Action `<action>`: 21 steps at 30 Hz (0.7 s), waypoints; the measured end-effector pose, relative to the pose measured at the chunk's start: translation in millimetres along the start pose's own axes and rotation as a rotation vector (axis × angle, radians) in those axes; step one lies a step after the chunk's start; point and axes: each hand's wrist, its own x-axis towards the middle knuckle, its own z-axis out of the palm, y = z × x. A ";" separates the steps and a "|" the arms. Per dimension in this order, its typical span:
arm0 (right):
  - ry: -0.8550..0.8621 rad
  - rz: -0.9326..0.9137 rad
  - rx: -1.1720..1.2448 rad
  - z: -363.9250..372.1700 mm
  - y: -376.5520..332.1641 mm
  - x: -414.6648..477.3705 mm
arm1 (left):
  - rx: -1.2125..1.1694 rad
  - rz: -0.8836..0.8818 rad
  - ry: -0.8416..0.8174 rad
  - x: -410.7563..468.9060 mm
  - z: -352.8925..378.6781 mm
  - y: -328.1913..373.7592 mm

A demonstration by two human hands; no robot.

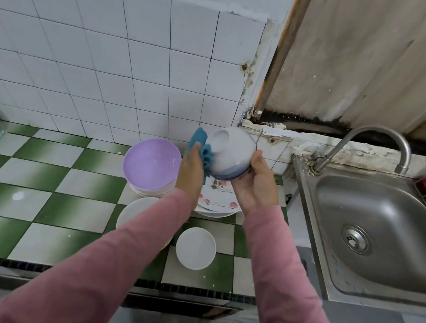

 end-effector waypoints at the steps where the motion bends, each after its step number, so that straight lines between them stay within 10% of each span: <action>1: 0.021 0.003 0.041 2.7 2.2 -0.2 | 0.051 0.068 0.004 -5.8 3.3 -2.3; 10: 0.057 0.034 -0.149 4.5 16.5 -5.8 | 0.627 0.950 -0.336 -16.7 -5.9 -17.9; 16: -0.032 -0.022 -0.502 -14.8 22.6 -8.7 | 0.541 0.424 -0.326 5.8 -12.1 17.4; 21: 0.032 0.034 -0.265 -29.0 15.0 -0.9 | 0.273 -0.052 -0.254 16.5 -22.7 13.3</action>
